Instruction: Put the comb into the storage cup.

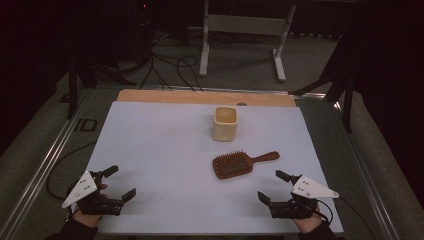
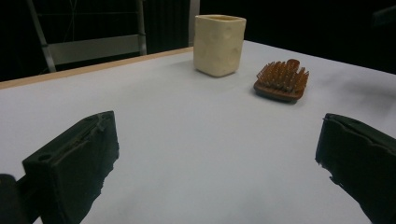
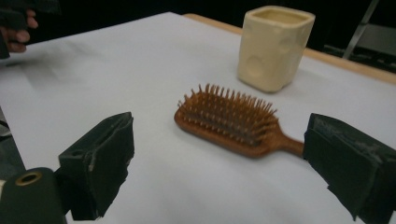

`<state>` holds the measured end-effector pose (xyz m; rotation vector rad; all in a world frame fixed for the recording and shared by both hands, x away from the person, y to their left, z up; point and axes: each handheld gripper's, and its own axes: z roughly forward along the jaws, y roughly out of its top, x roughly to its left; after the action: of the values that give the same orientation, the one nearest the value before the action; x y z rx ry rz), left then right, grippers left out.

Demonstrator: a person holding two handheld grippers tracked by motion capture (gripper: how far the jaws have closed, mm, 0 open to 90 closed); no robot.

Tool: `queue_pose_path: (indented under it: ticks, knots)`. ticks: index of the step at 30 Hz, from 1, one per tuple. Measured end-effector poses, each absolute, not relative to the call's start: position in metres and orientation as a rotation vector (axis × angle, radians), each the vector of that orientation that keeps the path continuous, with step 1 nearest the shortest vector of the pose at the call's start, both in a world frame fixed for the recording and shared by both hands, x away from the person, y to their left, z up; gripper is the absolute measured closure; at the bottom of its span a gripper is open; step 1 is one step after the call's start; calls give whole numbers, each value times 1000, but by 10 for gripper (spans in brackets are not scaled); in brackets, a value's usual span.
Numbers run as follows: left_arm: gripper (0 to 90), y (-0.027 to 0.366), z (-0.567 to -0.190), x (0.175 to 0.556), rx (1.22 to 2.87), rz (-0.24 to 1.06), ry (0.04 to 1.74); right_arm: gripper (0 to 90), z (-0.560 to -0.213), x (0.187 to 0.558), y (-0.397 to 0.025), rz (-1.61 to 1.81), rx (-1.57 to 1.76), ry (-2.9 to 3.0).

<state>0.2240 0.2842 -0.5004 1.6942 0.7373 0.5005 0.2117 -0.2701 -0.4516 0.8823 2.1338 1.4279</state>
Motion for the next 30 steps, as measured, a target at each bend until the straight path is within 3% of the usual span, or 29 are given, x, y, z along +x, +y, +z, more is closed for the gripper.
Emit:
queue_pose_path:
  ticks: [30]
  knots:
    - [1, 284, -500, 224, 1697, 502, 736, 92, -403, 247, -270, 1397, 786, 2120]
